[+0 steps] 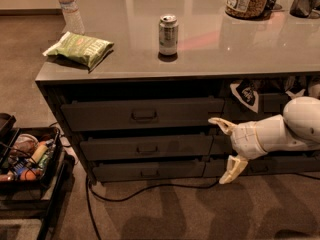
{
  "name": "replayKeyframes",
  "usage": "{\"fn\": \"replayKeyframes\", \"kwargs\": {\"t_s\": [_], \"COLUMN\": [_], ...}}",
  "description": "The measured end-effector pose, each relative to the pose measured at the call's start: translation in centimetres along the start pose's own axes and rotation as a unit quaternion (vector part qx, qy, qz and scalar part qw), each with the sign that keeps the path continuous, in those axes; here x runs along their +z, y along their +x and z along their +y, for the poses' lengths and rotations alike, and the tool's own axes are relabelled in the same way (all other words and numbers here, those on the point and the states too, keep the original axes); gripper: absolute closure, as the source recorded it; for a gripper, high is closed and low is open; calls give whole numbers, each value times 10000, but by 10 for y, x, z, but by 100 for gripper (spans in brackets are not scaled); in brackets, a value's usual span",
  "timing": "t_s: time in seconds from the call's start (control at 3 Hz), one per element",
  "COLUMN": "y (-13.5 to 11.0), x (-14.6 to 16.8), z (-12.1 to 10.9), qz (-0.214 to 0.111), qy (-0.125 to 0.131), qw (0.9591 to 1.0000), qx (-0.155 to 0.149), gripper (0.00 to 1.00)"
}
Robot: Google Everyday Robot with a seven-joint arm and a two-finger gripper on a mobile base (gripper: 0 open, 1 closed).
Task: Open middle drawer
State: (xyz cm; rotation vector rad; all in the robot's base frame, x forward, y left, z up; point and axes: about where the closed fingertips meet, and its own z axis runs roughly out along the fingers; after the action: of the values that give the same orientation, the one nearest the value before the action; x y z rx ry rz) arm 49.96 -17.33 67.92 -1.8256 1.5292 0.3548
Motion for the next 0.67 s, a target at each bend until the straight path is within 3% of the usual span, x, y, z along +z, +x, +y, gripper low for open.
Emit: {"fn": "replayKeyframes", "kwargs": {"t_s": [0.33,0.67], "y": [13,47], "x": [31,76], "z": [-3,-18], "qz": [-63,76], "qy": [46,148], "qw": [9996,9970], "qx": [288,759], "gripper": [0,0]}}
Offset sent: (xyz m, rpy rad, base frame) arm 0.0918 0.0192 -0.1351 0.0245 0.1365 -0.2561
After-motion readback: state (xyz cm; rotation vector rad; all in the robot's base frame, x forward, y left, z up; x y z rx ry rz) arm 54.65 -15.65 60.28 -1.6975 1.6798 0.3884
